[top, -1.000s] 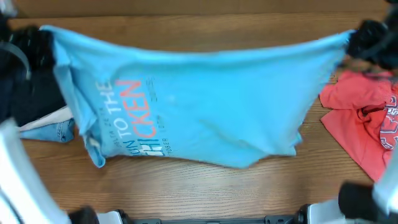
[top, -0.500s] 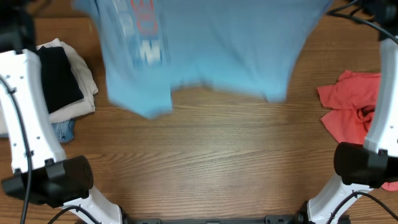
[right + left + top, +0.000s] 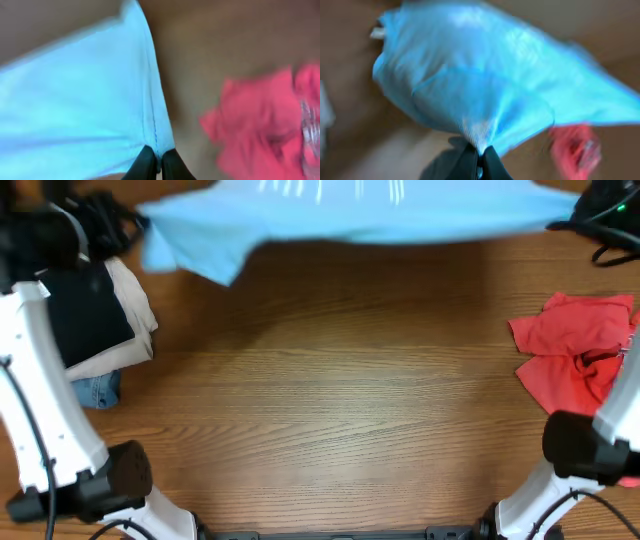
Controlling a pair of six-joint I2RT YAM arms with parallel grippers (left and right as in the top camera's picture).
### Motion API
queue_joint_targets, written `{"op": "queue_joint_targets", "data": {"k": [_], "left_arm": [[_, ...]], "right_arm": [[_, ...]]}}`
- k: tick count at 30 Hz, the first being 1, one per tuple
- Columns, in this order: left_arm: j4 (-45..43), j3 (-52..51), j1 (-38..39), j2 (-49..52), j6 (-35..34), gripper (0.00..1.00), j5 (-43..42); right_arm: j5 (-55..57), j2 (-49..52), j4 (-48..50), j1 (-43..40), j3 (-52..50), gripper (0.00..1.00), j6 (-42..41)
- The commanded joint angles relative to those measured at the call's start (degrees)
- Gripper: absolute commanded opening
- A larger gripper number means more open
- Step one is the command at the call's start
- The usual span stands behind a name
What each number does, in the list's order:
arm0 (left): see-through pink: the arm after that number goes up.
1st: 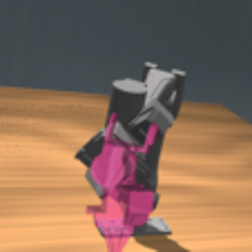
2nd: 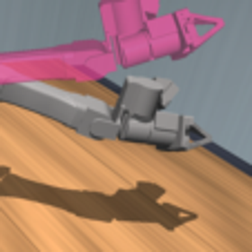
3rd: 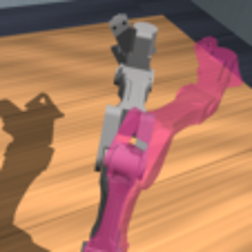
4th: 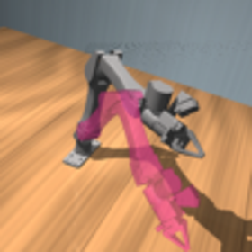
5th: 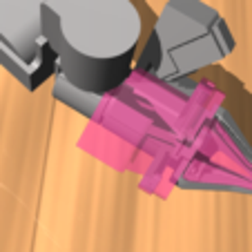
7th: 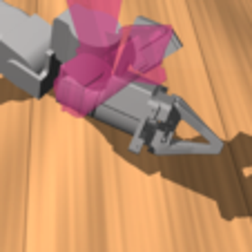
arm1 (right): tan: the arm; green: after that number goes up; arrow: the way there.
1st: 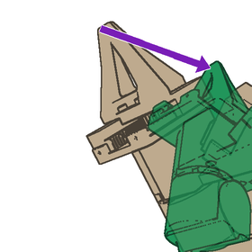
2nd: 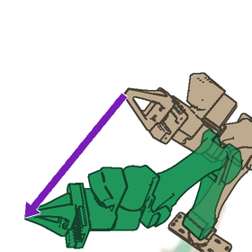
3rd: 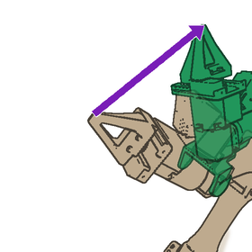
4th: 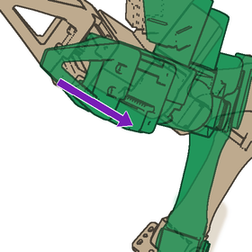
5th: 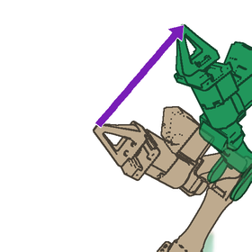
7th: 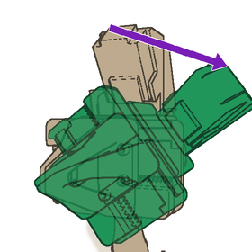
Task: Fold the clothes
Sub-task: 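Swing the shirt forward and lay it flat on the table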
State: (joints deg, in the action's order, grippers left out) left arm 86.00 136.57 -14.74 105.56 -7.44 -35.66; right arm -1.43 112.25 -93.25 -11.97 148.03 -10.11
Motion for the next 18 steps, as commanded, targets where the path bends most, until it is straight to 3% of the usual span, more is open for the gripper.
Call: {"op": "queue_joint_targets", "data": {"k": [1, 10, 18], "left_arm": [[5.2, -5.7, 3.3, 2.8, 12.1, 0.04, 11.5], [8.0, -26.1, 5.2, 2.9, 13.8, 0.04, 13.8], [9.6, -34.9, 5.0, 2.4, 12.5, 0.04, 16.7]], "right_arm": [[2.1, 3.7, -2.1, -0.3, -4.4, 0.07, 1.4], [4.0, 4.9, -3.8, -0.5, -22.6, 0.07, 1.1], [2.7, 3.2, -3.8, -1.9, -34.2, 0.07, 0.9]]}}
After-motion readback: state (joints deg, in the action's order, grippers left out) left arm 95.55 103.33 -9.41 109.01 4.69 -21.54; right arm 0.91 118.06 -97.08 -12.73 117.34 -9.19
